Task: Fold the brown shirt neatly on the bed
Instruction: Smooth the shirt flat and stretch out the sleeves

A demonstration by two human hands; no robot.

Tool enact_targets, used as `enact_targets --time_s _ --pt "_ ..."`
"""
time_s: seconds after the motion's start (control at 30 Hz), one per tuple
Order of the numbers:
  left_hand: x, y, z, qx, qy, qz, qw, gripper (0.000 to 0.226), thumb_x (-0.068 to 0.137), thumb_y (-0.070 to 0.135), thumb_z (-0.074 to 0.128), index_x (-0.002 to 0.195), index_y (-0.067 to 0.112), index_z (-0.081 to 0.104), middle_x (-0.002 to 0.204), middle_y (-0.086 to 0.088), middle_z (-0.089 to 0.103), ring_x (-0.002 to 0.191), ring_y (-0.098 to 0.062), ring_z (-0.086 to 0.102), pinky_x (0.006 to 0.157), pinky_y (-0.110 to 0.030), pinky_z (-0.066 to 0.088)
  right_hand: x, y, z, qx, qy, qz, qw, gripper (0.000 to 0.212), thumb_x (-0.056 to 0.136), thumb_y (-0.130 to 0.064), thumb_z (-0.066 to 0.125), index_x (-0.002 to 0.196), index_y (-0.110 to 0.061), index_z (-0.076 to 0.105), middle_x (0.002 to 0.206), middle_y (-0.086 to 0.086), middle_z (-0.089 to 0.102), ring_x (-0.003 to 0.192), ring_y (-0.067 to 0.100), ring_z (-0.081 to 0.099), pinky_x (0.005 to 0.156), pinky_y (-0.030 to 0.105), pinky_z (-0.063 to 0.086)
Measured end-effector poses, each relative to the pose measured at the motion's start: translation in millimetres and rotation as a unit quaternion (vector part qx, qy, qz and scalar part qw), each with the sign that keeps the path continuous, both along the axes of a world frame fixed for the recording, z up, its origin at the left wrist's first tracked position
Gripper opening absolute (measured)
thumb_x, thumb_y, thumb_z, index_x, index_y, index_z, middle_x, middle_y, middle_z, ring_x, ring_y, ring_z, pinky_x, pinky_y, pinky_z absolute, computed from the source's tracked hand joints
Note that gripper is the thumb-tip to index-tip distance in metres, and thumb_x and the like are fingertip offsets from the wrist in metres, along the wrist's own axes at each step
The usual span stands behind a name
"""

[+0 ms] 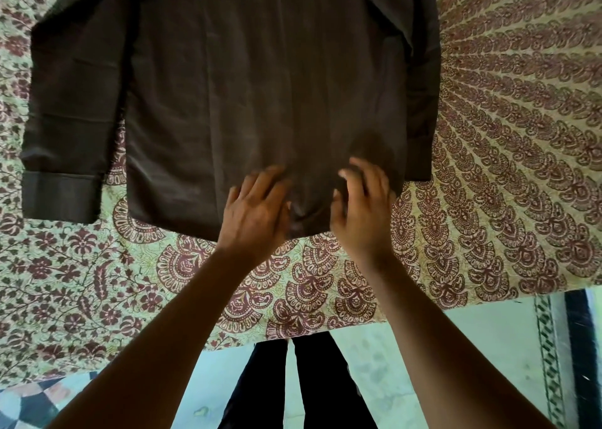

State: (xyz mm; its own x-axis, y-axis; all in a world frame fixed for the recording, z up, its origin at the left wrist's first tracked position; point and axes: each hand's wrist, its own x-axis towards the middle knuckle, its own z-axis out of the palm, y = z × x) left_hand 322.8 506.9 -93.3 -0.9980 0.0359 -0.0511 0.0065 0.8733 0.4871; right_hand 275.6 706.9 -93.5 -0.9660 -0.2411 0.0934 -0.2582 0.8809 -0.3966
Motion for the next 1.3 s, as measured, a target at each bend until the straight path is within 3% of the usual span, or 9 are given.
enact_targets --time_s 0.1,0.2,0.43,0.53,0.67,0.8,0.93,1.1,1.3 --pt "-1.8 2.4 -18.5 -0.085 -0.086 -0.052 0.991 0.075 0.094 0.063 0.044 0.161 0.038 0.021 0.173 0.004 0.004 0.158 -0.031 0.011 0.114 -0.064 0.025 -11.7 7.6 -13.7 0.149 -0.086 0.052 0.984 0.053 0.100 -0.050 0.047 0.150 -0.031 0.044 0.170 0.003 0.020 0.154 0.030 0.022 0.108 0.057 0.034" --pt "1.5 4.7 -26.2 -0.098 -0.105 -0.050 0.988 0.081 0.090 0.074 0.035 0.162 0.046 0.007 0.173 0.008 -0.008 0.160 -0.031 -0.002 0.118 -0.071 0.015 0.4 32.9 -16.2 0.187 -0.111 0.085 0.972 0.060 0.102 -0.060 0.040 0.158 -0.042 0.030 0.174 -0.001 0.011 0.158 0.026 0.016 0.115 0.061 0.029" --pt "-13.7 20.6 2.2 -0.145 -0.157 -0.026 0.977 0.077 0.091 0.080 0.034 0.158 0.043 0.022 0.172 -0.002 0.009 0.156 -0.036 0.010 0.111 -0.075 0.021 9.6 70.7 -7.1 0.031 -0.097 -0.134 0.986 0.045 0.100 -0.053 0.053 0.139 -0.030 0.055 0.161 0.006 0.033 0.145 0.033 0.033 0.109 0.060 0.037" --pt "-32.7 41.0 10.2 -0.122 -0.135 -0.011 0.983 0.080 0.089 0.059 0.066 0.154 0.023 0.037 0.167 -0.015 0.017 0.152 -0.040 0.019 0.115 -0.068 0.030 -19.3 85.6 -10.4 -0.034 -0.045 -0.311 0.949 0.048 0.102 -0.047 0.053 0.138 -0.015 0.054 0.146 0.018 0.046 0.133 0.038 0.044 0.100 0.065 0.045" --pt "-62.3 57.8 10.4 -0.023 -0.182 -0.096 0.978 0.113 0.076 0.020 0.080 0.164 0.028 0.010 0.173 0.007 -0.011 0.160 -0.023 -0.002 0.125 -0.054 0.024 -65.7 93.3 -9.9 -0.084 -0.149 -0.357 0.918 0.064 0.090 -0.063 0.066 0.129 -0.013 0.058 0.131 0.015 0.054 0.123 0.035 0.050 0.102 0.060 0.044" --pt "-77.2 73.6 18.9 -0.096 -0.221 -0.078 0.967 0.103 0.071 0.030 0.081 0.157 0.039 0.026 0.170 0.010 0.007 0.155 -0.024 0.012 0.119 -0.056 0.034 -89.2 106.1 -4.2 -0.120 -0.202 -0.249 0.940 0.029 0.093 -0.032 0.075 0.105 -0.008 0.066 0.107 0.010 0.063 0.101 0.029 0.061 0.087 0.048 0.053" --pt "-92.5 101.6 33.0 -0.126 -0.219 -0.019 0.967 0.086 0.074 0.063 0.075 0.147 0.038 0.037 0.157 0.006 0.027 0.141 -0.028 0.030 0.107 -0.057 0.043 -101.7 140.0 13.4 -0.278 -0.171 -0.360 0.874 0.012 0.098 -0.017 0.068 0.100 -0.007 0.062 0.084 0.004 0.067 0.062 0.000 0.063 0.051 0.021 0.051" --pt "-118.0 146.3 41.3 -0.217 -0.273 0.009 0.937 0.101 0.069 0.059 0.082 0.149 0.038 0.024 0.152 -0.012 0.022 0.138 -0.038 0.033 0.104 -0.058 0.043 -135.9 193.6 24.9 -0.383 -0.130 -0.465 0.788 0.023 0.101 -0.017 0.063 0.120 -0.005 0.055 0.102 -0.005 0.065 0.092 0.011 0.067 0.078 0.028 0.059" --pt "-153.2 184.6 50.5 -0.091 -0.200 0.013 0.976 0.076 0.087 0.029 0.071 0.153 0.034 0.033 0.168 0.004 0.011 0.153 -0.026 0.019 0.111 -0.054 0.042 -192.6 239.4 34.5 -0.397 -0.141 -0.373 0.827 0.037 0.089 -0.012 0.079 0.120 -0.013 0.060 0.109 -0.003 0.070 0.099 0.004 0.071 0.087 0.027 0.061"
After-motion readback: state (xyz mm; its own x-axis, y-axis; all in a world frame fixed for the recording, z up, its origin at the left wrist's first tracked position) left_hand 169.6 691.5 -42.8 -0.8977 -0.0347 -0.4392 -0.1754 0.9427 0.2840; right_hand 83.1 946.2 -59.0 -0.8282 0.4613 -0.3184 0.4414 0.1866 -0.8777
